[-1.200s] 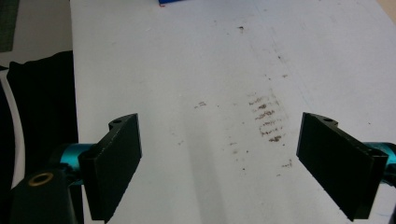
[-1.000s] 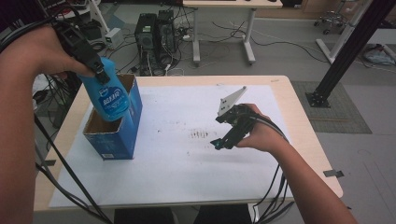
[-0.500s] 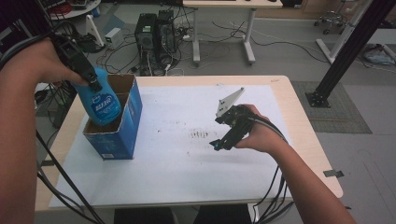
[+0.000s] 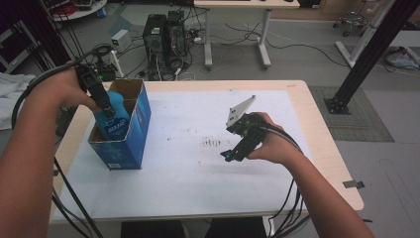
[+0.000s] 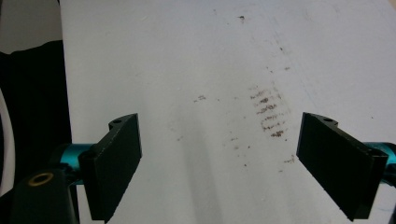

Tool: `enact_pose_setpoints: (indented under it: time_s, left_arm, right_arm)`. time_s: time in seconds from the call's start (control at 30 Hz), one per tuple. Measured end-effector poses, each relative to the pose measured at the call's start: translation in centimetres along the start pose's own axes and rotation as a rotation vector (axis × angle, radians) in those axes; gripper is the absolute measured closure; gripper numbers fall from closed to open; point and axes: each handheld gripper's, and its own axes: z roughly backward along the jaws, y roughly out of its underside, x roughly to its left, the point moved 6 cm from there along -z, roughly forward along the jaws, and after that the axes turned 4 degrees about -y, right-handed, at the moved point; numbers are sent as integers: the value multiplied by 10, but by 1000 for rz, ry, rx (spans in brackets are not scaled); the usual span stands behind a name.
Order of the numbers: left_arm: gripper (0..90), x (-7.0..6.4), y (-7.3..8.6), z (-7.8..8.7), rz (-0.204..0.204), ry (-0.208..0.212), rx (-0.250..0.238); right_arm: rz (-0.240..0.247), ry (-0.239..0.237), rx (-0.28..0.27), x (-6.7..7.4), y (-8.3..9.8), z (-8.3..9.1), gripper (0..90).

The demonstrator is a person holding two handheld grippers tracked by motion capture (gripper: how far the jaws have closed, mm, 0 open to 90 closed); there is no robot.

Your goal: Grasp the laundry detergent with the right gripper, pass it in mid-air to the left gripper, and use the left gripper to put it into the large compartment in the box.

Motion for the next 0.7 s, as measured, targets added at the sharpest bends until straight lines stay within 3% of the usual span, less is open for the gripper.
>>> enact_pose_setpoints:
  time_s: [0.13,0.2,0.37,0.7]
  left_arm:
    - [381,-1,0,-17,-57,4,12]
    - [381,-2,1,-26,-66,9,15]
    - [381,-1,2,-44,-60,25,21]
    - [381,1,4,-65,-37,33,26]
  right_arm:
    - [7,-3,8,0,-1,-3,132]
    - [7,-4,9,0,-1,-3,132]
    - [8,-7,15,-1,-2,-7,132]
    - [12,-16,25,-1,-4,-15,132]
